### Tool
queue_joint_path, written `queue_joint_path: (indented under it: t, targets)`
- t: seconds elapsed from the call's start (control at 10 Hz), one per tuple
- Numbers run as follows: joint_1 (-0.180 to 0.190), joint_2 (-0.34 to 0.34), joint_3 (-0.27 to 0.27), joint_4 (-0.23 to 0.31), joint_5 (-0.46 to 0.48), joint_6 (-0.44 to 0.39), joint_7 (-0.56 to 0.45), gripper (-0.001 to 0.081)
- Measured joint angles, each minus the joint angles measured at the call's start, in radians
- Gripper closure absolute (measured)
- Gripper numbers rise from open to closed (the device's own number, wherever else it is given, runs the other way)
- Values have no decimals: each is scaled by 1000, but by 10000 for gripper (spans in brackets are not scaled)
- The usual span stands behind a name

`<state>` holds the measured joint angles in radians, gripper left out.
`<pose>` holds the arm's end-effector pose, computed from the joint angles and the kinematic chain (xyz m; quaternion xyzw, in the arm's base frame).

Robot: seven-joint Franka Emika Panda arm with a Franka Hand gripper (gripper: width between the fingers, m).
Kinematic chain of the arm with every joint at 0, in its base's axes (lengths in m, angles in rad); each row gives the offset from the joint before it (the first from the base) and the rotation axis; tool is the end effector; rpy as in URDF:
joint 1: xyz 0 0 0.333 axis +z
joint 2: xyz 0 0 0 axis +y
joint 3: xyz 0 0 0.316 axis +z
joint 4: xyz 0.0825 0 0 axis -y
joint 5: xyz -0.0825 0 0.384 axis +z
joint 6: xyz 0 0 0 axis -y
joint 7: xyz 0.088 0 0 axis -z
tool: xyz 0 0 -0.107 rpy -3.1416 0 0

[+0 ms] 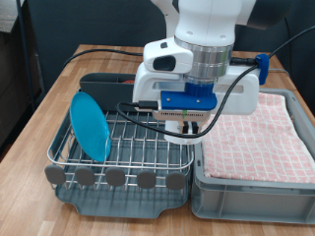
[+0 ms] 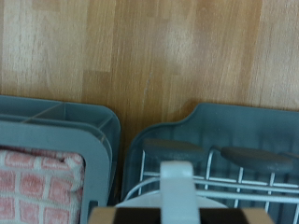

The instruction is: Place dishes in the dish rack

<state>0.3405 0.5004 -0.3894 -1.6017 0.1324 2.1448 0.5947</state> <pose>0.6889 0.0081 0.3649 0.9446 -0.3238 0.0485 0.0214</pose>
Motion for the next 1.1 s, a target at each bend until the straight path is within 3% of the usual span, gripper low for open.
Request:
queue_joint_path:
  t: [1.1]
  targets:
    - [-22, 134, 15, 117, 44, 17, -2, 735]
